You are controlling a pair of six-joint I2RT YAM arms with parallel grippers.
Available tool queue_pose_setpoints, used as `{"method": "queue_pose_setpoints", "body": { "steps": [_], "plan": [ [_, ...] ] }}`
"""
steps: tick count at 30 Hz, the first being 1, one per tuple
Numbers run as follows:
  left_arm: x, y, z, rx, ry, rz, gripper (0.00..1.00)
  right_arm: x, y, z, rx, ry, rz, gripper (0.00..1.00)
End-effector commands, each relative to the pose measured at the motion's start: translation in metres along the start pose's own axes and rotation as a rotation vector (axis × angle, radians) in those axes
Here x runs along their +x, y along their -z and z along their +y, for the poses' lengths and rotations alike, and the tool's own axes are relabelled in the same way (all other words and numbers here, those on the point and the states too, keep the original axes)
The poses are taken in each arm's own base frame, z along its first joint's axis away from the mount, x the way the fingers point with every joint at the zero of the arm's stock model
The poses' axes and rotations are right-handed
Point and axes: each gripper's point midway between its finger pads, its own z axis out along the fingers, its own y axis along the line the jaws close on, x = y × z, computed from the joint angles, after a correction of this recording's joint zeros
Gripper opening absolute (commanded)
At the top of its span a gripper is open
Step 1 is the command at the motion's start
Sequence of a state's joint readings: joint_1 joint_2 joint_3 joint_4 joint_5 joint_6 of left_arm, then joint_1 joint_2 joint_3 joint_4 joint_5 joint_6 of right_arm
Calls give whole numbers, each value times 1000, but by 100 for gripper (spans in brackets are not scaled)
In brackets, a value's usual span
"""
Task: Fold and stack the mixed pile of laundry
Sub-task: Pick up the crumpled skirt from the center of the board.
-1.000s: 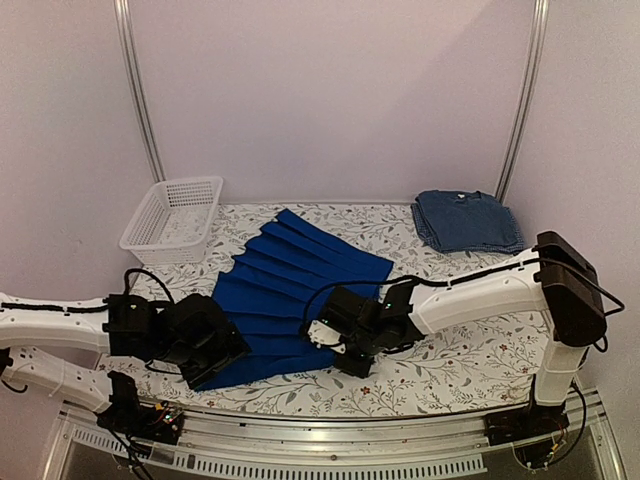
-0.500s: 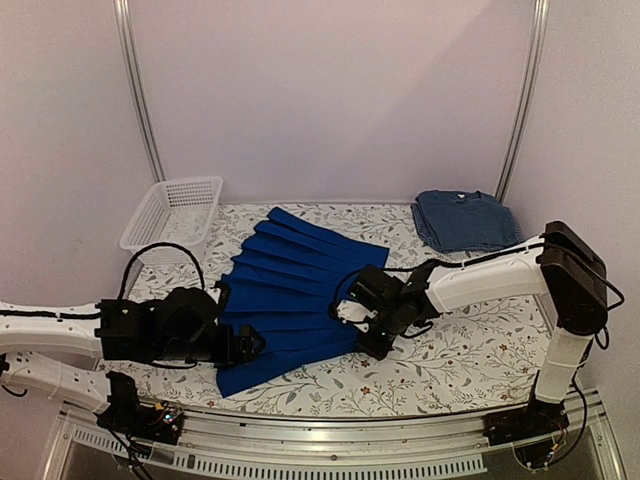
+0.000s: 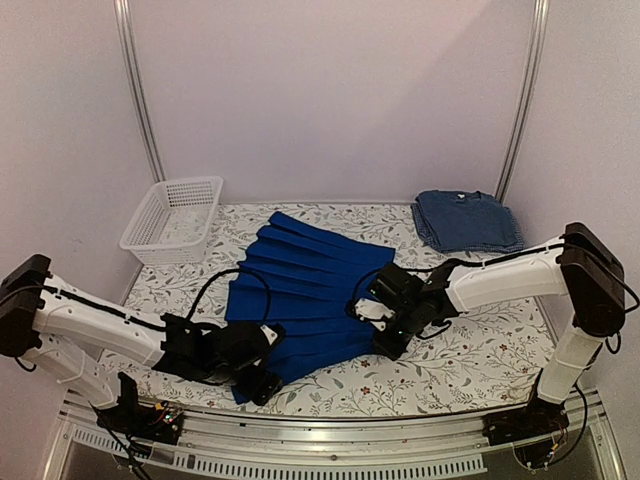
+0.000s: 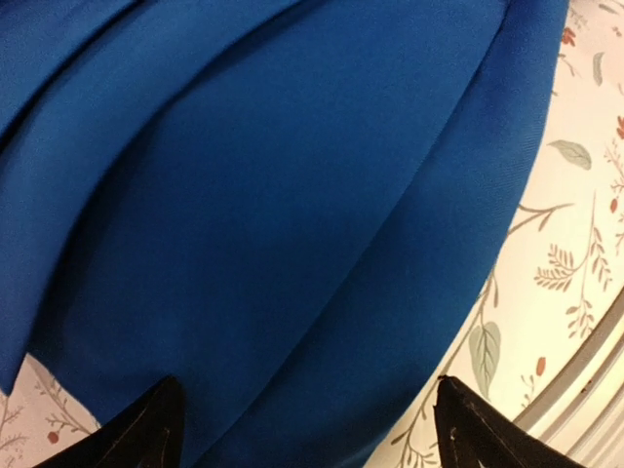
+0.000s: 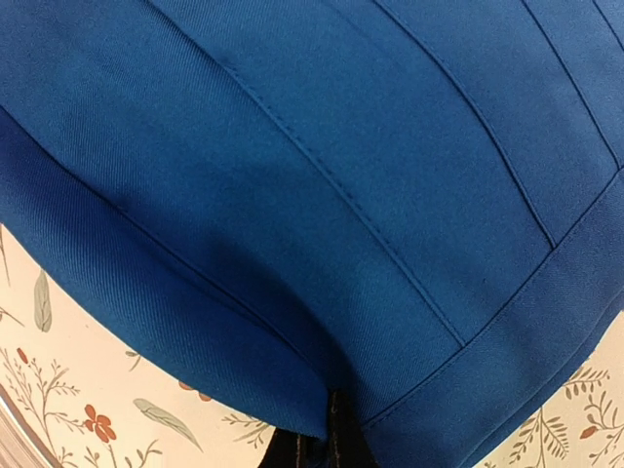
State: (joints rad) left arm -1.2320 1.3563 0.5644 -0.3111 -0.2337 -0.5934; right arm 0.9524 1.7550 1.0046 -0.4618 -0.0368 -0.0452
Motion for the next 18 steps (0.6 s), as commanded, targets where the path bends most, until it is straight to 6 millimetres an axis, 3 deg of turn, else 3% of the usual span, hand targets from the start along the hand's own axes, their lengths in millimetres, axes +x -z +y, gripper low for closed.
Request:
{"method": "queue_pose_setpoints", "body": {
  "steps": [1,4,6,10,12,14,18],
  "plan": [
    [-17,-11,-28,38,-118,-23,87,20,8,-2,-4,-40,45,0],
    [-10,-22,-31,7,-155,19,79,20,17,-2,-8,-52,27,0],
    [-14,-23,-26,-54,-164,20,61,18,25,-1,-12,-54,15,0],
    [-36,8,-18,-144,-185,-61,20,16,37,14,-80,-97,-5,0],
    [-49,27,-14,-144,-161,-120,6,12,45,27,-116,-80,-31,0],
    [-61,44,-12,-122,-129,-170,1,8,51,40,-149,-66,-44,0],
    [-80,64,-4,-90,-79,-225,0,-3,57,63,-205,-27,-53,0]
  ]
}}
